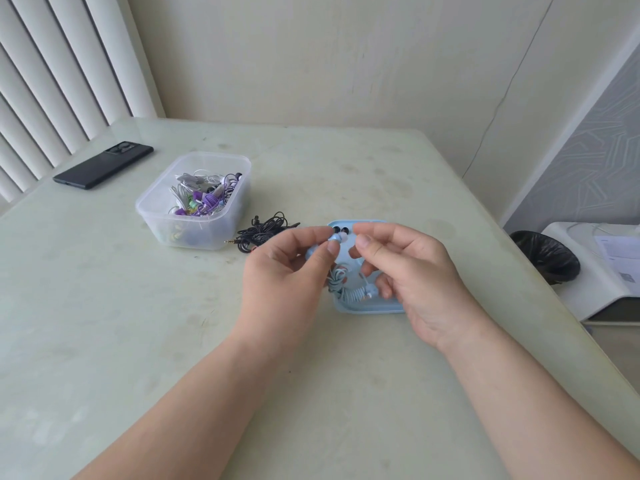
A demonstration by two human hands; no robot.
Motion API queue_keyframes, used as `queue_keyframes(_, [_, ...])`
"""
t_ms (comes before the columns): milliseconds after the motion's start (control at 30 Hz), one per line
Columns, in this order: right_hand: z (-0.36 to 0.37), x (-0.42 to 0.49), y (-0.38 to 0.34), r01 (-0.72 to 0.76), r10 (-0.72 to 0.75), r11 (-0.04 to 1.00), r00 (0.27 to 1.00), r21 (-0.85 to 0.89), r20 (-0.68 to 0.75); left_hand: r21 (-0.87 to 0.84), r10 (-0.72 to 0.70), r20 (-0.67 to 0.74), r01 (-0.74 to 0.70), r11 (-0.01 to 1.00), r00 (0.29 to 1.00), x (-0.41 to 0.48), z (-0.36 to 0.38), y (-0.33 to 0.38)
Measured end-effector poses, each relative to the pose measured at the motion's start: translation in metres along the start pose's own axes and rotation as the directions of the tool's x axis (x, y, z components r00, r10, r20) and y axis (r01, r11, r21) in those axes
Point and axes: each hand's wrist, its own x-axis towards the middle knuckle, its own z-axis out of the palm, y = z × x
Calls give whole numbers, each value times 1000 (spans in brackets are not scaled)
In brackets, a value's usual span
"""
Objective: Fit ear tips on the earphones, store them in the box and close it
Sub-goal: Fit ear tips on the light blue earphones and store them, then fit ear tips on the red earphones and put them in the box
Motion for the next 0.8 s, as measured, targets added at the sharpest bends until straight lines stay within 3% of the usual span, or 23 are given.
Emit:
queue_keyframes(167, [2,-10,-5,25,9,985,981,-168,196,-71,-13,-130,4,997,991,1,-6,17])
queue_keyframes(267, [8,-10,-2,15,4,987,993,-161,116,-68,-58,-120,50,996,991,2,-9,20])
queue_keyframes(500, [16,-10,-5,-40,44,997,997,64,-71,65,-175,59,172,983,983,3,-17,35])
queue_keyframes(633, [28,-4,-17,-22,21,1000,995,-7,-94,59,-246,124,240,969,961,4,-23,47])
queue_keyframes(800, [54,14,-45,-26,26,1000,999,-1,-46,107,-196,118,183,977,973,20,-44,71])
